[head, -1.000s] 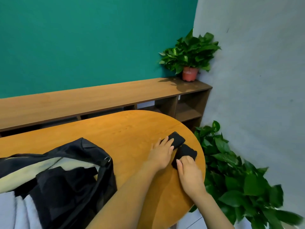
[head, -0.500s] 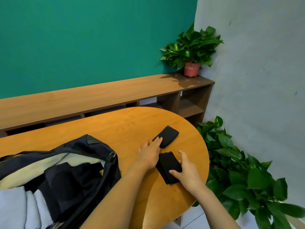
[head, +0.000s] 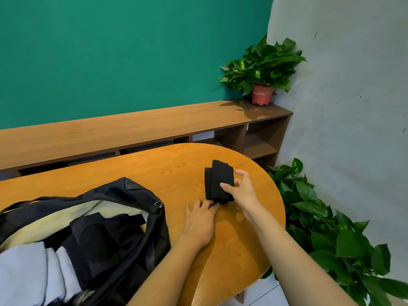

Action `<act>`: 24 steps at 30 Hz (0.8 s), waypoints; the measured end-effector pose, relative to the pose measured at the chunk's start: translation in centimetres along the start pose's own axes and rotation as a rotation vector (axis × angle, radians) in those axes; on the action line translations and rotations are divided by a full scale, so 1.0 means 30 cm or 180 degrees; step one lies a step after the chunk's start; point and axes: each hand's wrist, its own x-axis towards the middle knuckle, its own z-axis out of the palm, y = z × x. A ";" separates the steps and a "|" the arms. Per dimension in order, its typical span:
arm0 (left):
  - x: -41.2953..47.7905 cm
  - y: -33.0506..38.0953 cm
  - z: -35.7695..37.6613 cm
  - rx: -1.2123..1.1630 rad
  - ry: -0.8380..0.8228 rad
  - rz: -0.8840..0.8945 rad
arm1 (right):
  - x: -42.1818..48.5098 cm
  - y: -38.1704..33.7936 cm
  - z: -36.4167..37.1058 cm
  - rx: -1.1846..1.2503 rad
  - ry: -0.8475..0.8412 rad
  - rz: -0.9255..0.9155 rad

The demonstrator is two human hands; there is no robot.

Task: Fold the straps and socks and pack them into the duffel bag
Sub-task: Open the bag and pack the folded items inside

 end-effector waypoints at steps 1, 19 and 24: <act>-0.005 -0.003 -0.001 -0.0037 -0.0021 -0.0002 | 0.035 0.008 0.039 -0.0211 0.0000 0.0044; -0.261 -0.049 -0.343 -0.3918 0.1539 -0.0816 | -0.278 -0.167 0.122 0.1301 -0.1093 -0.0215; -0.387 -0.182 -0.413 -0.5091 0.1783 -0.1209 | -0.408 -0.196 0.241 0.1584 -0.2052 -0.0215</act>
